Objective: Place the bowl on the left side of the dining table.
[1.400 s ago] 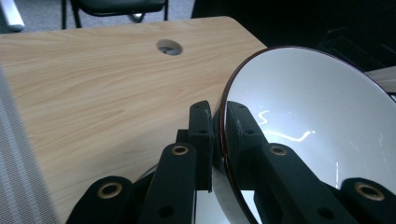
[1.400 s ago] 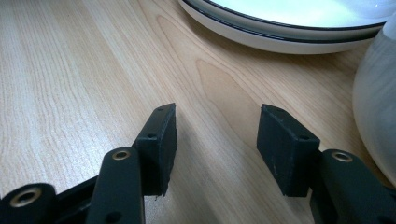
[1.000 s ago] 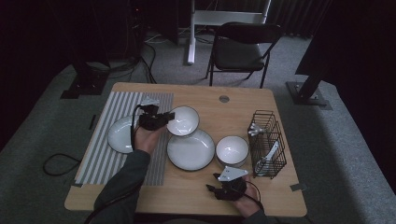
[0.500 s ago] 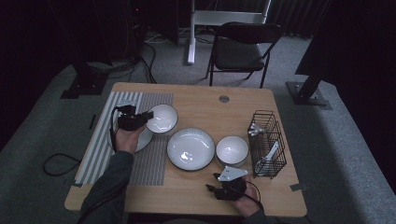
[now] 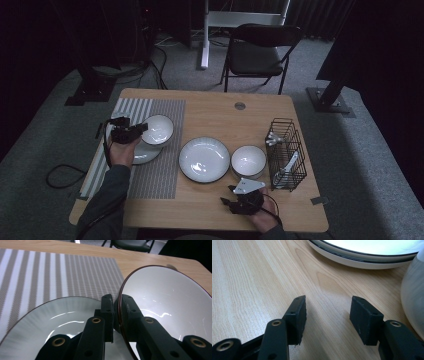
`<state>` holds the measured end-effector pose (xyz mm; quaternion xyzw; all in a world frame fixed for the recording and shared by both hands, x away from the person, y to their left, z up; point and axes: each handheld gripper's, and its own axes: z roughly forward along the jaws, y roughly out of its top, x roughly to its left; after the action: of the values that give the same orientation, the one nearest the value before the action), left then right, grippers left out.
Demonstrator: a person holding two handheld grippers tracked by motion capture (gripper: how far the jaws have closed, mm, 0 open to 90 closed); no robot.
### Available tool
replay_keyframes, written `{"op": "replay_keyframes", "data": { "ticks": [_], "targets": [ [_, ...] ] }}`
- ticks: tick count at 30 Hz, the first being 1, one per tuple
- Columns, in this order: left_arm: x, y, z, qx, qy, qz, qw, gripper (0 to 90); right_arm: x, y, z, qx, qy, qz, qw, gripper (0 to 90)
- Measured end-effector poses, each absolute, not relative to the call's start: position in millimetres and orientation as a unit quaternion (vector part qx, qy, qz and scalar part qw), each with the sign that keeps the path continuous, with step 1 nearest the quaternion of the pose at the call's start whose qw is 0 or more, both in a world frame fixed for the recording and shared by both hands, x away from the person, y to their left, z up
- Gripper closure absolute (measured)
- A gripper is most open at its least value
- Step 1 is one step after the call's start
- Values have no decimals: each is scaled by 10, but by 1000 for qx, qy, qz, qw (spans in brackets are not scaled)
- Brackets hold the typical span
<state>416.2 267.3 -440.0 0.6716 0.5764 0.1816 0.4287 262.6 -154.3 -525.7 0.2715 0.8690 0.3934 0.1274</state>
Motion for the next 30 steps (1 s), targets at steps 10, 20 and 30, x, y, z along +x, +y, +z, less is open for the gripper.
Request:
{"op": "replay_keyframes", "data": {
  "ticks": [10,20,30],
  "targets": [
    [4160,2848,-4464,659,592,188,423,822,2626,-1542,-5256,272,869,393,128,465],
    [4145,2990,-4521,651,605,193,416,821,2626,-1542,-5256,272,869,393,127,465],
    [4141,3081,-4584,645,616,194,408,821,2628,-1537,-5256,273,869,393,128,464]
  ]
}}
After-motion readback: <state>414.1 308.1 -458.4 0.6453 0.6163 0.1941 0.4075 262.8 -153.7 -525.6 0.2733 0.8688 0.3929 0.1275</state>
